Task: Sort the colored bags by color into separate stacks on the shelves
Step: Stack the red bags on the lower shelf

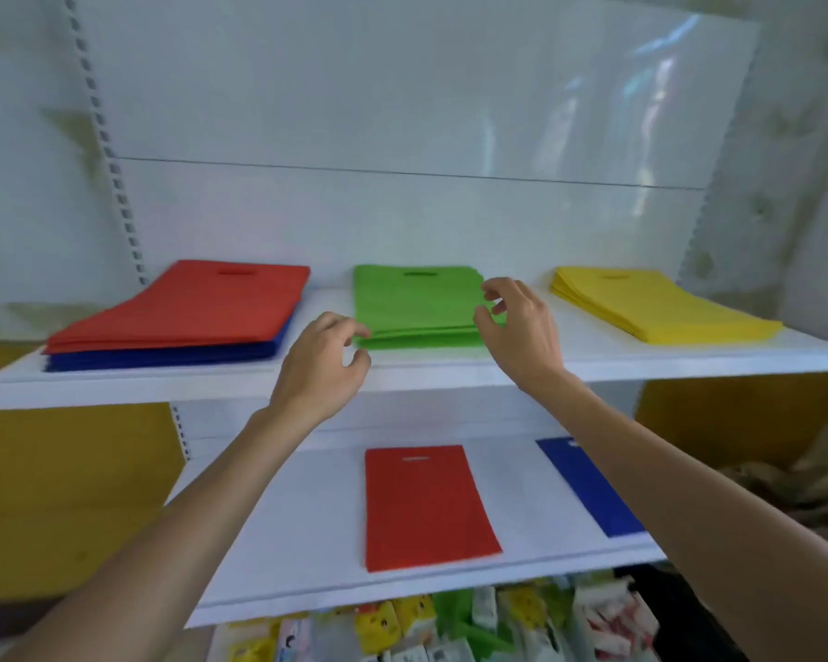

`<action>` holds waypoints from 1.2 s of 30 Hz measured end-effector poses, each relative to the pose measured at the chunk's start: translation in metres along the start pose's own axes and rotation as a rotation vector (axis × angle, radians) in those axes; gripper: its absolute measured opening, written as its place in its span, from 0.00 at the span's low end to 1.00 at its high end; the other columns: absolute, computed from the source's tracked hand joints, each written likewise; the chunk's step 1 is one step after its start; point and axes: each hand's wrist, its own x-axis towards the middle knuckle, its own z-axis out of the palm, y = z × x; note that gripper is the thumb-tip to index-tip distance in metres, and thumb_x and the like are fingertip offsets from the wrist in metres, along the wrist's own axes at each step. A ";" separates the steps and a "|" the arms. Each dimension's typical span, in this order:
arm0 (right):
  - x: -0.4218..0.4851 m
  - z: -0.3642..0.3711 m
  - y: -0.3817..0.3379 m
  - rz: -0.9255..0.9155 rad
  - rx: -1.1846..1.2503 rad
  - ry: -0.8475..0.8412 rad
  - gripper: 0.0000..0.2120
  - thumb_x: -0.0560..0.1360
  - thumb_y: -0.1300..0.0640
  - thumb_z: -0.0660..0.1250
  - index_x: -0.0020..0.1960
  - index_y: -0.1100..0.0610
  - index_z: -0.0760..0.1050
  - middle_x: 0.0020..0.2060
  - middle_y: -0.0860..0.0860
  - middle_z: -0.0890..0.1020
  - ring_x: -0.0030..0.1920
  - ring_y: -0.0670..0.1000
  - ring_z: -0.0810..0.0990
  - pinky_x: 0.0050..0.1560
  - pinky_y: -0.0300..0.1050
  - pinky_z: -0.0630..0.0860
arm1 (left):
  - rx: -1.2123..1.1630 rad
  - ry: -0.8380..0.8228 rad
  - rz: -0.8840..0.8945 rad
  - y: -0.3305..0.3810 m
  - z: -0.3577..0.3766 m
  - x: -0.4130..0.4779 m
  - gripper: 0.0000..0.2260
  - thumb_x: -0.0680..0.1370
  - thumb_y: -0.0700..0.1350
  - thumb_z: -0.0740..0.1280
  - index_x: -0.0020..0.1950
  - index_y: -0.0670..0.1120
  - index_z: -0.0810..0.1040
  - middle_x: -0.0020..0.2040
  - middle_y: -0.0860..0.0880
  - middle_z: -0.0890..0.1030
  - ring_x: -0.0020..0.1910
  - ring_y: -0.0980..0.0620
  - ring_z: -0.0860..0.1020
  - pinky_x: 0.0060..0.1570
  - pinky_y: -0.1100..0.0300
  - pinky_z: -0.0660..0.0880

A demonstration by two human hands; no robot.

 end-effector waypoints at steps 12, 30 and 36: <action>0.088 0.197 -0.120 -0.025 0.158 -0.099 0.13 0.76 0.59 0.63 0.59 0.60 0.73 0.54 0.54 0.78 0.49 0.54 0.78 0.48 0.48 0.74 | 0.188 0.094 -0.296 -0.196 -0.139 0.062 0.10 0.75 0.39 0.65 0.54 0.46 0.79 0.55 0.48 0.78 0.52 0.52 0.76 0.53 0.59 0.70; 0.100 0.313 -0.121 0.309 0.046 -0.164 0.14 0.74 0.58 0.68 0.56 0.63 0.72 0.50 0.58 0.79 0.52 0.57 0.77 0.50 0.47 0.71 | 0.138 0.244 -0.436 -0.305 -0.139 0.076 0.04 0.75 0.39 0.68 0.47 0.40 0.81 0.40 0.48 0.78 0.39 0.54 0.73 0.39 0.68 0.62; 0.096 0.307 -0.121 0.166 0.042 -0.031 0.06 0.74 0.61 0.66 0.50 0.62 0.75 0.47 0.58 0.79 0.50 0.58 0.76 0.48 0.49 0.71 | 0.159 0.238 -0.382 -0.300 -0.139 0.077 0.08 0.76 0.39 0.65 0.54 0.42 0.79 0.48 0.45 0.81 0.42 0.51 0.75 0.42 0.65 0.65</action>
